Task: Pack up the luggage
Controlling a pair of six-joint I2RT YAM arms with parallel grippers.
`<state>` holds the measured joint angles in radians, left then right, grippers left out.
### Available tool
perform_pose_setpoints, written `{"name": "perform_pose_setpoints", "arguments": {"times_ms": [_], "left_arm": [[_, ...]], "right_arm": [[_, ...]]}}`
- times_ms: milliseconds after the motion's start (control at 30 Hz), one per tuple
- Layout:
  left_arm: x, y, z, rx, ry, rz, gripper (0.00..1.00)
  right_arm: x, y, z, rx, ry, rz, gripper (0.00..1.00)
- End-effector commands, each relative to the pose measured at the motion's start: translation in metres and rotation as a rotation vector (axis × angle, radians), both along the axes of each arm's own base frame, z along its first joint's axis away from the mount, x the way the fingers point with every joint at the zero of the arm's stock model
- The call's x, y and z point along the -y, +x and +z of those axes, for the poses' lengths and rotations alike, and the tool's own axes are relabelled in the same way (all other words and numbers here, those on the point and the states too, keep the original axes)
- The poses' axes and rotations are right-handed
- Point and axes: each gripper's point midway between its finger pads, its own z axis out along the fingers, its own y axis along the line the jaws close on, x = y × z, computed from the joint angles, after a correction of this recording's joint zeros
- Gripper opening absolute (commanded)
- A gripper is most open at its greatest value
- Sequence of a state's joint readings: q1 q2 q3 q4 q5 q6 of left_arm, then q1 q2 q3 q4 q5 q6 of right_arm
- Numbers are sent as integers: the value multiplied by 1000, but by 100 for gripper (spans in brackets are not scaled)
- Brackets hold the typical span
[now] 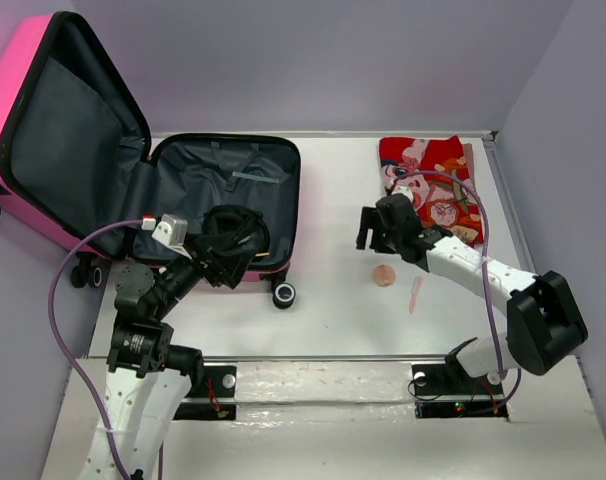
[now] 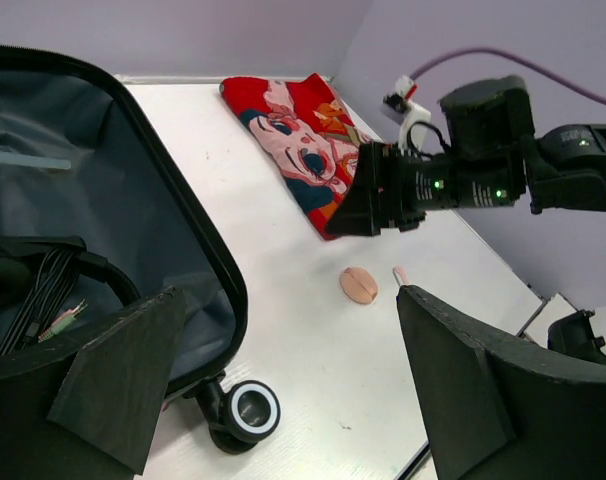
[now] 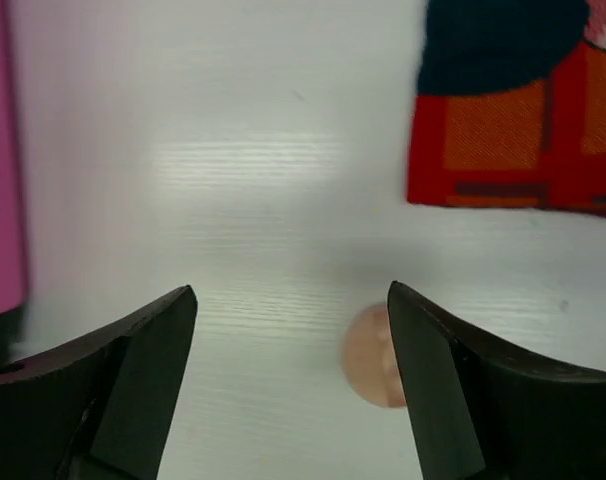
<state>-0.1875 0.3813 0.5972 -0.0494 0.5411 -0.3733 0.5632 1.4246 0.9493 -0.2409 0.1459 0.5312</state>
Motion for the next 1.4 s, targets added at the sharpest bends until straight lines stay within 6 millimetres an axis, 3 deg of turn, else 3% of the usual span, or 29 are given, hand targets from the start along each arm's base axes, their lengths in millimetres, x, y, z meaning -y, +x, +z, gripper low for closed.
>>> {"name": "perform_pose_setpoints", "arguments": {"times_ms": [0,167,433,533,667,733,767,867,900,967,1000,1033,1067,1133,1167,1200,1233,1267,1300,1367], "left_arm": [[2,-3,9,43,-11,-20,99],[3,-2,7,37,-10,-22,99],[4,-3,7,37,-10,-28,99],[4,-4,7,40,-11,-28,99],[4,-5,8,43,-11,-29,99],[3,-5,9,46,-12,-28,99],[4,-4,8,44,-12,-28,99],[4,-5,9,47,-12,-31,99],[4,-6,9,49,-12,-31,99],[4,-5,9,46,-12,-31,99],[4,-5,9,46,-12,-31,99],[4,-5,8,44,-12,-29,99],[4,-4,8,43,-12,-29,99],[4,-4,8,42,-13,-28,99],[4,-4,8,41,-11,-26,99],[3,-4,8,42,-12,-25,99],[3,-4,8,43,-12,-22,99],[2,-3,9,46,-12,-16,99],[1,-4,10,52,-13,-11,99],[1,-4,11,58,-13,-8,99]], "right_arm": [[61,-23,-33,-56,-206,-160,85],[83,-40,-52,-134,-252,-218,83],[79,-57,-93,-276,-243,-174,72],[72,-52,-98,-281,-228,-158,56],[68,-43,-89,-239,-206,-160,20],[67,-40,-81,-213,-199,-156,18],[66,-38,-77,-202,-196,-154,7],[54,-31,-47,-129,-117,-119,7],[47,-28,-24,-68,-63,-92,7],[17,-21,15,10,69,0,7],[-7,-26,34,17,152,91,7],[-35,-20,70,69,234,170,7],[-49,-14,90,95,280,216,7],[-98,-20,128,155,336,340,7],[-125,-6,157,207,352,377,7],[-149,-10,166,204,366,427,15],[-159,-2,172,208,374,440,28],[-179,12,177,210,383,456,63],[-185,16,176,201,386,456,80],[-192,23,174,199,388,460,98]]}}
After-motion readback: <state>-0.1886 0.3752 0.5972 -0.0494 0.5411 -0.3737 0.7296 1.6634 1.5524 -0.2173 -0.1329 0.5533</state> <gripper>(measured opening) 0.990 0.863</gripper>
